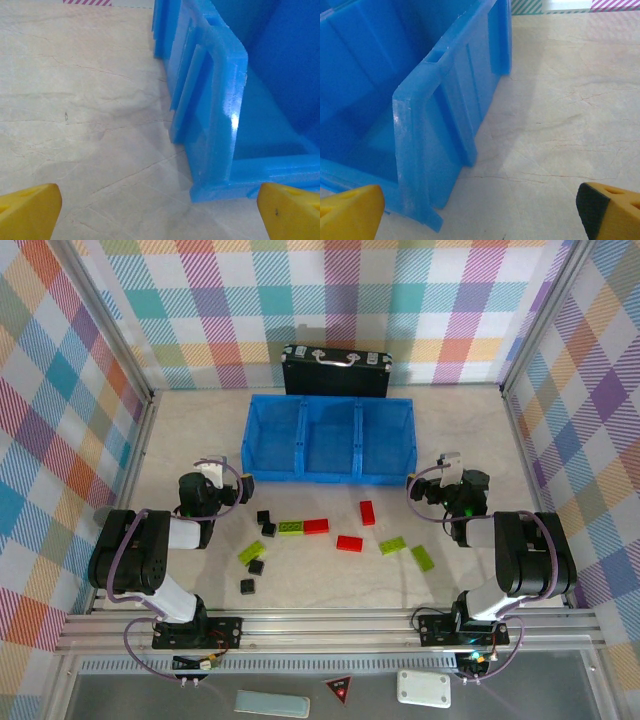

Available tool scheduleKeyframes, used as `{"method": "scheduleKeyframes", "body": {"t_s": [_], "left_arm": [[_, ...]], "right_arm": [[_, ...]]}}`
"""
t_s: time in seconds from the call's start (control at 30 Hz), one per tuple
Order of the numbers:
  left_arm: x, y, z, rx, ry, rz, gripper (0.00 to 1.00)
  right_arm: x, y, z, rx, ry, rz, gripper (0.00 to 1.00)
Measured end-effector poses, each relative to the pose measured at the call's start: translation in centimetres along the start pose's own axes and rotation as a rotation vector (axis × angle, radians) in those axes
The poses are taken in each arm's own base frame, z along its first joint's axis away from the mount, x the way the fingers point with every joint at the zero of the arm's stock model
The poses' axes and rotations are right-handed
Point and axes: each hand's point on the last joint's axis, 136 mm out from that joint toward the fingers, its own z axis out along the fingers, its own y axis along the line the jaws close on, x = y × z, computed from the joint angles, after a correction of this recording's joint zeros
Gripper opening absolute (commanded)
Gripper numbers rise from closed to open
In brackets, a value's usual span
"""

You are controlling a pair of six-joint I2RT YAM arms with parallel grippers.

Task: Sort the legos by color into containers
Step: Pick up the lego from the center of the table.

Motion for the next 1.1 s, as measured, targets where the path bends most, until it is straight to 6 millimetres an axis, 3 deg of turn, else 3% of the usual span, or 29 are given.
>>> {"method": "scheduleKeyframes", "body": {"t_s": [0.77, 1.1], "left_arm": [[0.3, 0.2, -0.3, -0.013, 0.028, -0.008, 1.00], [-2.9, 0.6, -1.4, -0.058, 0.014, -0.025, 1.00]], "right_arm": [[-0.4, -1.4, 0.2, 0.077, 0.019, 0.030, 0.99], [-1.5, -0.9, -0.8, 0.074, 0.037, 0.033, 0.99]]}}
